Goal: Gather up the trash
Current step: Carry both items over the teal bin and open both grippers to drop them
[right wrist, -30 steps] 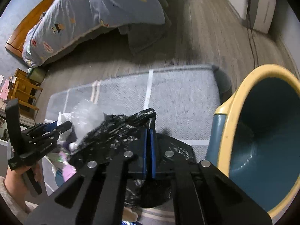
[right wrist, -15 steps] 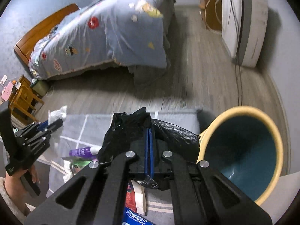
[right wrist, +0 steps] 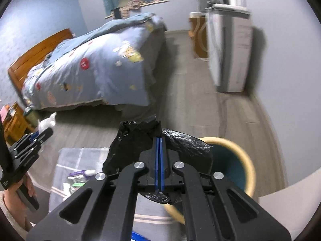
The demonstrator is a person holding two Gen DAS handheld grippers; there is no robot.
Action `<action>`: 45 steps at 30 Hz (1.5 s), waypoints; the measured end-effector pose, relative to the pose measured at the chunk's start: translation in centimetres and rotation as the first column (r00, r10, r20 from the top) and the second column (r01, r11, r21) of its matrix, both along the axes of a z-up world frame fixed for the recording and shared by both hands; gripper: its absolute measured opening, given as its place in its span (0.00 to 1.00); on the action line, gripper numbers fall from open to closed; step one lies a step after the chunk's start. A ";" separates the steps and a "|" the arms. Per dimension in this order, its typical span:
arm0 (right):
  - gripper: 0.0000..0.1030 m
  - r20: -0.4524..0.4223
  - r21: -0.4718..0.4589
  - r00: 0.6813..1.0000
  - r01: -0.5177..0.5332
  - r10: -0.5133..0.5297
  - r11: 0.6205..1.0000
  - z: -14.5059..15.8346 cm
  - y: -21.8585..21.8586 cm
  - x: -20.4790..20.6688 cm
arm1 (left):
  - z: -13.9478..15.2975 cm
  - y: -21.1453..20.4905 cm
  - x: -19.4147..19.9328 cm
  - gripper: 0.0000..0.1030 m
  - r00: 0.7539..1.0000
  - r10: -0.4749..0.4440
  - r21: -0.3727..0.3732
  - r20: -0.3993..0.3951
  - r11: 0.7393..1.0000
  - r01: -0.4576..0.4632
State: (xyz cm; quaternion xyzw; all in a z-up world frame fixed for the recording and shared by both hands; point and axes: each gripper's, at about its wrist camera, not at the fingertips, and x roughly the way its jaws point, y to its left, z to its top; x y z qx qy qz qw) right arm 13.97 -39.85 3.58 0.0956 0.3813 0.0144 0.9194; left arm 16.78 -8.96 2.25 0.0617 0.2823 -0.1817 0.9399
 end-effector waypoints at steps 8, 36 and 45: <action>0.01 -0.087 -0.002 0.985 0.149 -0.149 0.989 -3.9 -8.6 0.9 | -1.9 -10.5 0.1 0.25 0.981 -0.185 -0.002 -0.061 0.983 0.185; 0.53 -0.295 0.063 0.937 0.215 -0.188 0.975 -11.5 -12.3 2.5 | -7.4 -19.7 3.3 0.82 0.954 -0.212 -0.026 -0.210 0.977 0.211; 0.93 -0.231 -0.027 0.954 0.192 -0.193 0.981 -9.2 -10.4 1.8 | -4.5 -12.9 2.4 0.91 0.982 -0.066 0.024 -0.178 0.997 0.071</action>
